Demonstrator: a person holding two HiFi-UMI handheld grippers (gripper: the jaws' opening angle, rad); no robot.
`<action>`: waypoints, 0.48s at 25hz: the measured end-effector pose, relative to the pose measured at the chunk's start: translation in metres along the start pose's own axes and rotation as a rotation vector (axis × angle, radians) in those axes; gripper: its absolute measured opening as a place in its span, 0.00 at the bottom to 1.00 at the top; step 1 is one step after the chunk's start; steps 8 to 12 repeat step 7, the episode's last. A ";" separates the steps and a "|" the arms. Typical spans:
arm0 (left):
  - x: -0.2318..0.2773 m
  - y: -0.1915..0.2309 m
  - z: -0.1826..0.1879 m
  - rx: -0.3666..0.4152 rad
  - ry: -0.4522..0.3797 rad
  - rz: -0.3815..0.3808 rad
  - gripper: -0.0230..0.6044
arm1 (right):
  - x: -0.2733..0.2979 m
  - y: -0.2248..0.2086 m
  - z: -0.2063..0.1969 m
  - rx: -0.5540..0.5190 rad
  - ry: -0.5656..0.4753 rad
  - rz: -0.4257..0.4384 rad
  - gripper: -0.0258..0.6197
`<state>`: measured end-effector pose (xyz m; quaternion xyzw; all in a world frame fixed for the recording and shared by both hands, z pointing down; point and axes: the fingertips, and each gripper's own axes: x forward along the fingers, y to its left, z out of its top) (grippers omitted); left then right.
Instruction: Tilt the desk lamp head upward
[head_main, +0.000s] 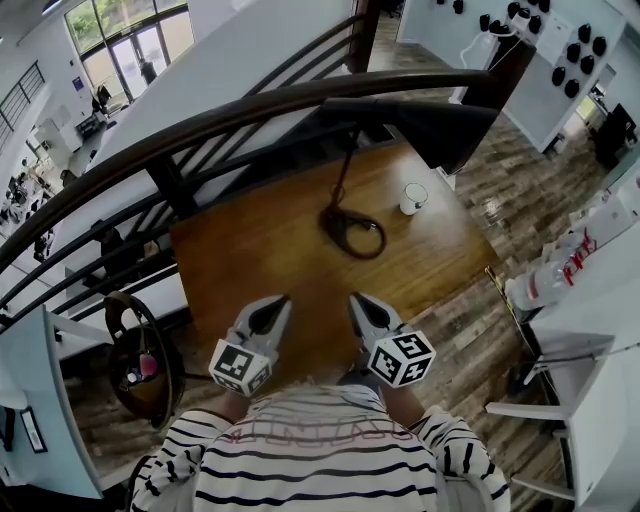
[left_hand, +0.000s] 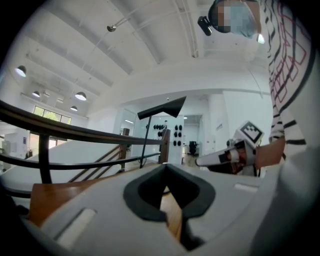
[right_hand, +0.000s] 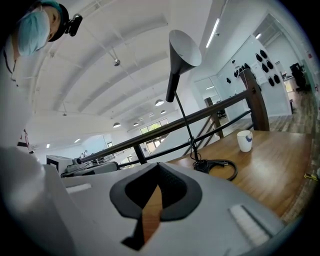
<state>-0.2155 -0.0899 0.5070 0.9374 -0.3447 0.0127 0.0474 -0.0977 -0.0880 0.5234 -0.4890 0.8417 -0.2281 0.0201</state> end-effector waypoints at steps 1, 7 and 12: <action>0.000 -0.001 0.000 0.002 0.002 0.000 0.04 | -0.001 0.001 0.001 -0.001 -0.004 0.001 0.04; 0.004 -0.010 -0.004 0.010 0.005 -0.009 0.04 | -0.007 -0.001 0.002 -0.009 -0.014 0.004 0.04; 0.004 -0.010 -0.004 0.010 0.005 -0.009 0.04 | -0.007 -0.001 0.002 -0.009 -0.014 0.004 0.04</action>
